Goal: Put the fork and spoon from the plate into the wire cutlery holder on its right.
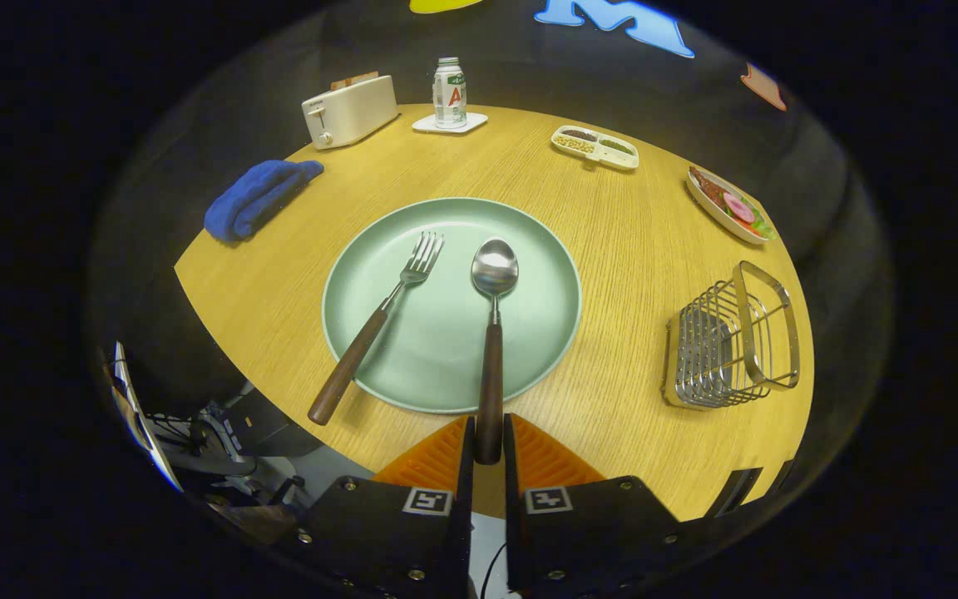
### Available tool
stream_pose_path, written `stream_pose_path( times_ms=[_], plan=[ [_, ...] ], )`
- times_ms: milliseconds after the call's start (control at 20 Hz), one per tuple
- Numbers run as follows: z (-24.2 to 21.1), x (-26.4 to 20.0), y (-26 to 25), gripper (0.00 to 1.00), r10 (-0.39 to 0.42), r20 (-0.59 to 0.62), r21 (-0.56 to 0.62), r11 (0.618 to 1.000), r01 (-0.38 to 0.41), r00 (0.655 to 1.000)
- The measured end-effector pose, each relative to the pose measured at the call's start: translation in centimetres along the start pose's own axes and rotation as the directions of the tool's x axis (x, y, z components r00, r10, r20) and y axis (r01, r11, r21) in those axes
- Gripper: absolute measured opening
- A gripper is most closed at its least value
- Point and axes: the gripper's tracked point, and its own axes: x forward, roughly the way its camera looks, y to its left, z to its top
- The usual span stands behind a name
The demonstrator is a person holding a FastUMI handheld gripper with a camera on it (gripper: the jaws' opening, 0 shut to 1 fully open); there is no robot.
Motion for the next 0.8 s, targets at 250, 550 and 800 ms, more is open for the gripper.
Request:
stream_pose_path(
  times_ms=[250, 550, 800],
  plan=[
    [0.2, -0.9, -0.6, 0.06, 0.007, -0.015, 0.041, 0.999, -0.007, 1.0],
    [1.3, -4.0, -1.9, 0.06, 0.028, -0.003, 0.036, 0.999, -0.028, 1.0],
    [2.3, -4.7, -2.7, 0.02, 0.032, 0.024, 0.058, 0.998, -0.033, 0.999]
  ],
)
